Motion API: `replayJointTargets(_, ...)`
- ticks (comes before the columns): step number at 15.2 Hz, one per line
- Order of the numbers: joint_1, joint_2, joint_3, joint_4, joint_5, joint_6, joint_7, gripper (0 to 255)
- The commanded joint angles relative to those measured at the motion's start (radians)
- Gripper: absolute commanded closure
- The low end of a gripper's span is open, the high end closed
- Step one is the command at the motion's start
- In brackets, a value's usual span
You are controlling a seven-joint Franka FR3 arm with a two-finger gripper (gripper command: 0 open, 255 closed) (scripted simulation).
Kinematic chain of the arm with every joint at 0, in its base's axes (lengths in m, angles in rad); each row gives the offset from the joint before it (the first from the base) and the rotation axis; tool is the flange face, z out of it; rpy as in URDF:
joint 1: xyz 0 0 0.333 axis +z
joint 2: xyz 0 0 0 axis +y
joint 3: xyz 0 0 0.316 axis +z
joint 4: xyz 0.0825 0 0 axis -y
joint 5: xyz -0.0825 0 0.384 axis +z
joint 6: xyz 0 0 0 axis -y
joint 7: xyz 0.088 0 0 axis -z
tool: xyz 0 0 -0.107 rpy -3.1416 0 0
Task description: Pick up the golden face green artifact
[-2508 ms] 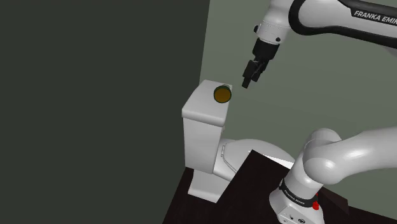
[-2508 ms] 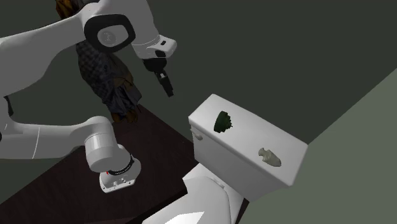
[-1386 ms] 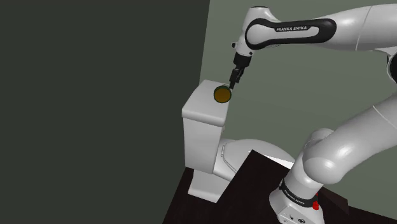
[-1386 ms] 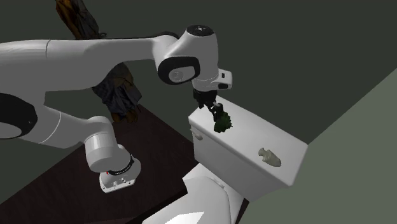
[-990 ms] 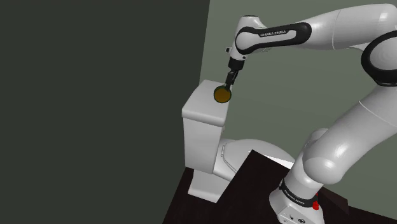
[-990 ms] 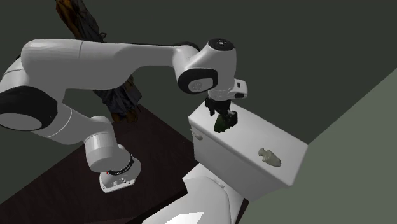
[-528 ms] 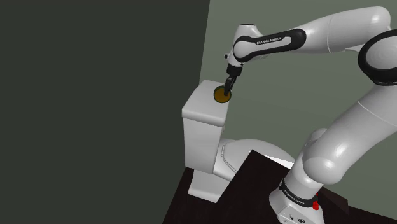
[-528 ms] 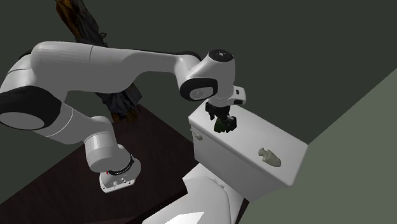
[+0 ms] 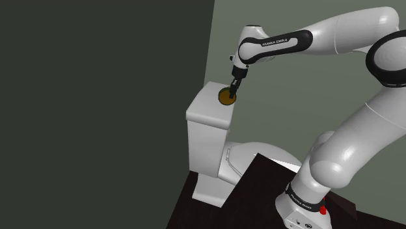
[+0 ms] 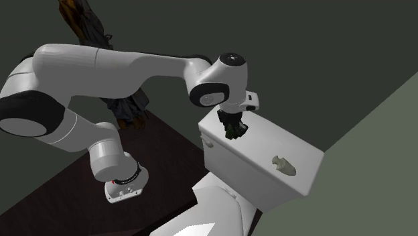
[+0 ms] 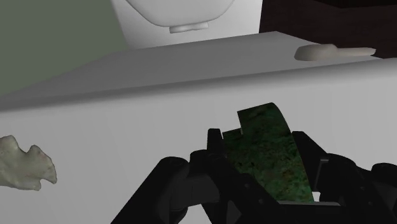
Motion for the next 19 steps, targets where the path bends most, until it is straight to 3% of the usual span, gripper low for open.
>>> replayJointTargets(1,0.0,0.001,0.0,0.0,0.001,0.0,0.0,255)
replayJointTargets(19,0.006,-0.014,0.012,0.19,0.006,-0.205,-0.006,255)
